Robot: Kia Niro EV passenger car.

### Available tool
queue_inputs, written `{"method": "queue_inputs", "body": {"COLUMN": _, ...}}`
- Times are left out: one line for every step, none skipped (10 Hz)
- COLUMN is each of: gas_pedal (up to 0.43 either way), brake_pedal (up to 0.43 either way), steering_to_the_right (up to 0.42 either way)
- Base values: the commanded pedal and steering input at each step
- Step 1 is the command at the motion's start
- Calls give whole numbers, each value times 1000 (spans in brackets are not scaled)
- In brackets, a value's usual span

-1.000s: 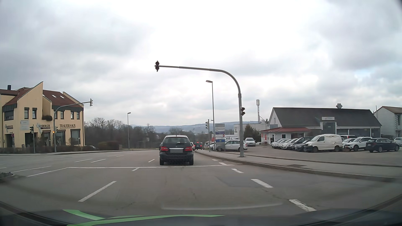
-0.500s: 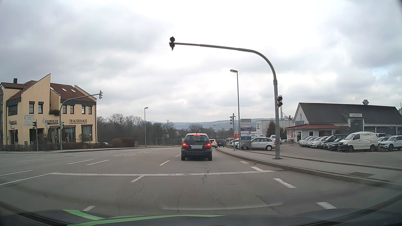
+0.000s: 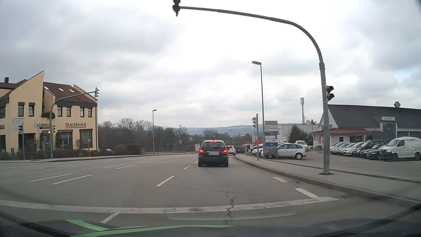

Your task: Follow the waypoints while adhering to traffic rules and regulations

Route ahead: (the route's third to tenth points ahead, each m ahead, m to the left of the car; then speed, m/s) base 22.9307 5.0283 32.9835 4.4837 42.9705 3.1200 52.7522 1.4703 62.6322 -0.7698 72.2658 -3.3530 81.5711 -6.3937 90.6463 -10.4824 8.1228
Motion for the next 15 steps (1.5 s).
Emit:
{"method": "queue_inputs", "body": {"gas_pedal": 150, "brake_pedal": 0, "steering_to_the_right": -2}}
{"method": "queue_inputs", "body": {"gas_pedal": 130, "brake_pedal": 0, "steering_to_the_right": 1}}
{"method": "queue_inputs", "body": {"gas_pedal": 59, "brake_pedal": 0, "steering_to_the_right": 3}}
{"method": "queue_inputs", "body": {"gas_pedal": 0, "brake_pedal": 0, "steering_to_the_right": 5}}
{"method": "queue_inputs", "body": {"gas_pedal": 0, "brake_pedal": 0, "steering_to_the_right": 6}}
{"method": "queue_inputs", "body": {"gas_pedal": 0, "brake_pedal": 0, "steering_to_the_right": 6}}
{"method": "queue_inputs", "body": {"gas_pedal": 0, "brake_pedal": 0, "steering_to_the_right": 6}}
{"method": "queue_inputs", "body": {"gas_pedal": 0, "brake_pedal": 0, "steering_to_the_right": 6}}
{"method": "queue_inputs", "body": {"gas_pedal": 0, "brake_pedal": 0, "steering_to_the_right": 7}}
{"method": "queue_inputs", "body": {"gas_pedal": 0, "brake_pedal": 0, "steering_to_the_right": 6}}
{"method": "queue_inputs", "body": {"gas_pedal": 0, "brake_pedal": 0, "steering_to_the_right": 6}}
{"method": "queue_inputs", "body": {"gas_pedal": 0, "brake_pedal": 0, "steering_to_the_right": 6}}
{"method": "queue_inputs", "body": {"gas_pedal": 0, "brake_pedal": 0, "steering_to_the_right": 6}}
{"method": "queue_inputs", "body": {"gas_pedal": 0, "brake_pedal": 6, "steering_to_the_right": 6}}
{"method": "queue_inputs", "body": {"gas_pedal": 0, "brake_pedal": 24, "steering_to_the_right": 6}}
